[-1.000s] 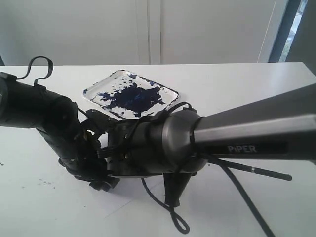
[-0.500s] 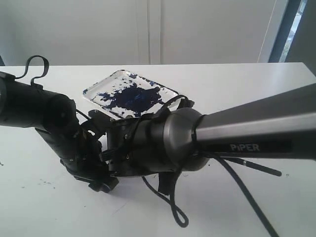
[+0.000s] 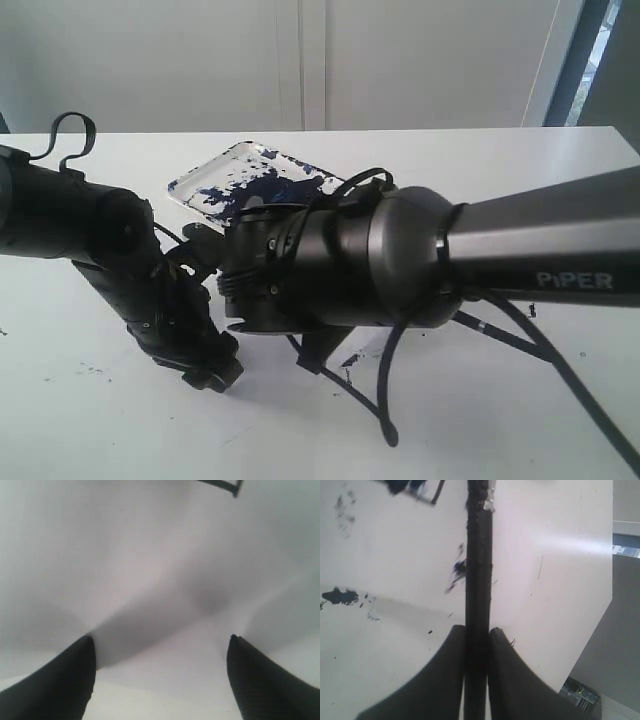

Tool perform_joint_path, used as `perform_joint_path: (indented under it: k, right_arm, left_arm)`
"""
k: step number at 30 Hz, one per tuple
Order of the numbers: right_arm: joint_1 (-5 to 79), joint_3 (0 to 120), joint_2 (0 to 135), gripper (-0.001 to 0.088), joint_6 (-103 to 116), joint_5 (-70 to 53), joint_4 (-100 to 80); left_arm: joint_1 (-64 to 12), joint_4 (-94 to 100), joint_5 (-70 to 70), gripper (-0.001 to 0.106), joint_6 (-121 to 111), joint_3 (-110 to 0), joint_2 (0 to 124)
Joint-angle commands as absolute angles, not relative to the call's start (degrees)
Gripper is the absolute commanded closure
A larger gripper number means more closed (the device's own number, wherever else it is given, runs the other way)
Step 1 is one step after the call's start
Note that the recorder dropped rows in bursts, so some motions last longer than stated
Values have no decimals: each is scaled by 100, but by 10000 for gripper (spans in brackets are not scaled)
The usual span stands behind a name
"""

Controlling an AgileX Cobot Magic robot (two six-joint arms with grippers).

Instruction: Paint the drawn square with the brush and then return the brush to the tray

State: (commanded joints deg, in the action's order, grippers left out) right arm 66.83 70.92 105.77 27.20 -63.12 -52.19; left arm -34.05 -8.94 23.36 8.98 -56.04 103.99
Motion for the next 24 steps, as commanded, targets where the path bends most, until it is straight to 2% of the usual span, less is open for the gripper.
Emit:
perform_joint_path:
  k: [8, 16, 24]
  right_arm:
    - [6739, 7070, 10498, 868, 2507, -6372, -4964]
    - [6739, 7070, 10920, 868, 2062, -6612, -4785]
    - [6739, 7070, 10952, 868, 1641, -6945, -4450]
  left_arm:
    - [-3405, -894, 2281, 305, 898, -5604, 10308]
    - [-3405, -894, 2355, 305, 885, -5604, 9411]
    - [-3405, -1031, 1897, 305, 897, -5465, 9560]
